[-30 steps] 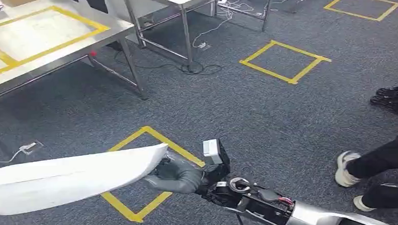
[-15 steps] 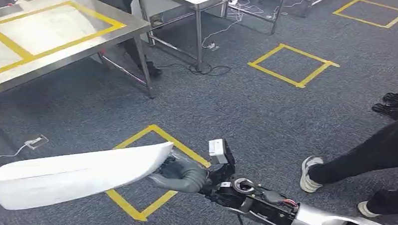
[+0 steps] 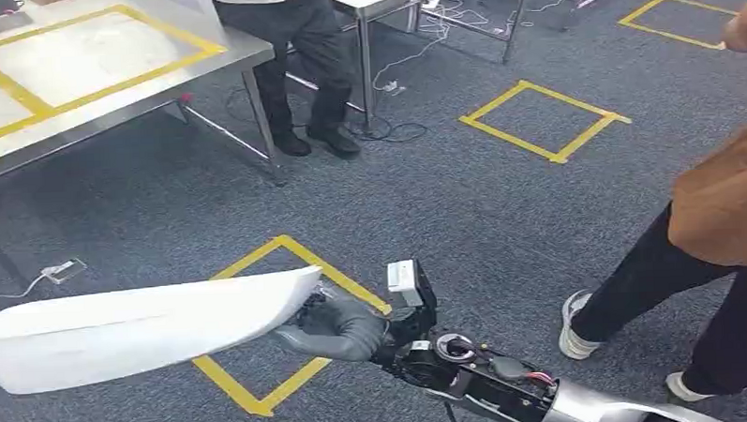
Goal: Take the parts from the cabinet and place them on the table.
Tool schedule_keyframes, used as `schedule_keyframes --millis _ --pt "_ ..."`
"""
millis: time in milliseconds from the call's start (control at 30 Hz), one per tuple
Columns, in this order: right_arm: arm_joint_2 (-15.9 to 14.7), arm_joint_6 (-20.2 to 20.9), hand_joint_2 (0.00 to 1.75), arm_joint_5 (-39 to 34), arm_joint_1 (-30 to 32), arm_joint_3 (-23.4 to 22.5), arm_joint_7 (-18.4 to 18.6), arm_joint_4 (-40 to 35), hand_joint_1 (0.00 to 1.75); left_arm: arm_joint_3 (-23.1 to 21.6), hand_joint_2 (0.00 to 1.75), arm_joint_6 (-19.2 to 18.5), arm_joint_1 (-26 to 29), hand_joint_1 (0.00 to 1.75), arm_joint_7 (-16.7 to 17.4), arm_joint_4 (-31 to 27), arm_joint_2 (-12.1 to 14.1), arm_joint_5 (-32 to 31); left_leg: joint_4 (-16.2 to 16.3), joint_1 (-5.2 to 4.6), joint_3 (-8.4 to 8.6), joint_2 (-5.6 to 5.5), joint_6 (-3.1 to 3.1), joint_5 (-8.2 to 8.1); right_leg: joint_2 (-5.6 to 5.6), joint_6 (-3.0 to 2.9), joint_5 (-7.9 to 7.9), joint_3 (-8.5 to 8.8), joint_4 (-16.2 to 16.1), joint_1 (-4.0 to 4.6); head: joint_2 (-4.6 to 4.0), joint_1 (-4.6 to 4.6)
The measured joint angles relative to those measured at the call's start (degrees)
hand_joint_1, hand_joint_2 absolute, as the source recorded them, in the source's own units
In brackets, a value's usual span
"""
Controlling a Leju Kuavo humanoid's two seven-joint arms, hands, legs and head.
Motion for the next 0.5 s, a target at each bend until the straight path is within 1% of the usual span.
schedule_keyframes --millis 33,100,133,167,200,233,267,300,333,367,400,433,467,500 --pt "0.00 0.00 1.75 0.02 0.00 0.00 0.00 0.00 1.75 0.00 1.75 -0.02 0.00 0.00 0.02 0.00 0.07 0.02 0.04 -0.11 -0.01 0.00 0.17 -0.08 -0.01 0.10 0.00 0.02 -0.03 -0.14 0.00 -0.07" --pt "0.00 0.00 1.75 0.22 -0.01 0.00 0.00 -0.02 1.75 0.00 1.75 -0.02 0.00 0.00 0.20 0.00 0.17 0.02 -0.15 -0.31 0.03 -0.02 0.55 -0.23 -0.08 0.58 -0.07 0.22 -0.39 -0.30 0.00 -0.31" --pt "0.09 0.00 1.75 0.24 0.02 0.00 0.00 -0.11 1.75 0.00 1.75 -0.02 0.01 0.00 0.26 0.00 0.17 0.02 -1.06 0.31 0.75 -0.06 1.05 0.12 -0.10 0.94 -0.40 0.29 -0.31 -0.30 0.00 -0.42" --pt "0.07 0.00 1.75 0.24 0.03 -0.02 0.00 -0.11 1.75 0.00 1.75 -0.02 0.07 0.00 0.26 0.00 0.15 0.02 -1.47 0.34 1.28 0.12 1.23 0.12 0.11 0.89 -1.13 -0.22 1.03 -0.41 0.00 -0.20" --pt "0.07 0.02 1.75 0.24 -0.07 -0.02 0.00 -0.11 1.75 0.00 1.75 -0.02 0.06 0.00 0.26 0.00 0.15 0.02 -1.50 0.38 1.52 0.15 1.43 0.03 0.23 0.80 -3.03 -1.80 4.59 -0.39 0.00 0.02" --pt "0.07 0.02 1.75 0.24 0.00 -0.02 0.00 -0.11 1.75 0.00 1.75 -0.02 0.00 0.00 0.26 0.00 0.15 0.02 -1.49 0.36 1.66 0.15 1.60 -0.09 0.35 0.85 -5.49 -4.61 10.38 -0.37 0.00 0.46" --pt "0.07 0.00 1.75 0.26 0.23 -0.04 0.00 -0.09 1.75 0.00 1.75 -0.02 -0.01 0.00 0.26 0.00 0.15 0.02 -1.48 0.22 1.75 0.13 1.73 -0.21 0.38 0.93 -7.43 -7.60 15.92 -0.39 0.00 0.66" --pt "0.04 0.00 1.75 0.39 0.45 -0.11 0.00 -0.09 1.75 0.00 1.75 -0.02 0.02 0.00 0.35 0.00 0.15 0.02 -1.46 0.16 1.86 0.06 1.74 -0.34 0.41 0.96 -8.28 -9.96 19.83 -0.38 0.00 0.70" --pt "0.02 0.00 1.75 0.48 0.65 -0.09 0.02 -0.09 1.75 0.00 1.75 -0.02 0.05 0.00 0.42 0.00 0.15 0.02 -1.45 0.15 2.10 -0.08 1.61 -0.52 0.40 0.94 -7.49 -10.86 20.55 -0.38 0.00 0.87" --pt "0.02 0.00 1.75 0.52 0.79 -0.09 0.02 -0.09 1.75 0.00 1.75 -0.02 0.13 0.00 0.44 0.00 0.13 0.02 -1.44 0.18 2.46 -0.20 1.46 -0.75 0.41 0.85 -5.34 -10.37 18.50 -0.38 0.00 0.90" --pt "0.02 0.00 1.75 0.55 0.80 -0.09 0.04 -0.09 1.75 0.00 1.75 -0.02 0.16 0.00 0.44 0.00 0.11 0.02 -1.41 0.24 2.94 -0.35 1.25 -1.05 0.40 0.68 -2.32 -8.66 14.26 -0.39 0.00 1.07" --pt "0.02 0.00 1.75 0.55 0.75 -0.11 0.04 -0.09 1.75 0.00 1.75 -0.02 0.16 0.00 0.44 0.00 0.04 0.02 -1.40 0.32 3.60 -0.50 0.96 -1.42 0.42 0.47 1.36 -5.98 7.99 -0.40 0.00 1.40" --pt "0.02 0.00 1.75 0.55 0.73 -0.13 0.04 -0.09 1.75 0.00 1.75 -0.02 0.15 0.00 0.44 0.00 0.02 0.02 -1.40 0.34 3.99 -0.55 0.67 -1.80 0.48 0.27 3.26 -4.24 3.41 -0.40 0.00 1.66" --pt "0.02 0.00 1.75 0.55 0.70 -0.13 0.04 -0.04 1.75 0.00 1.75 -0.02 0.05 0.00 0.44 0.00 0.04 0.02 -1.17 -0.02 3.82 -0.61 0.28 -2.03 0.81 0.11 2.31 -3.83 2.57 -0.07 -0.02 1.59"
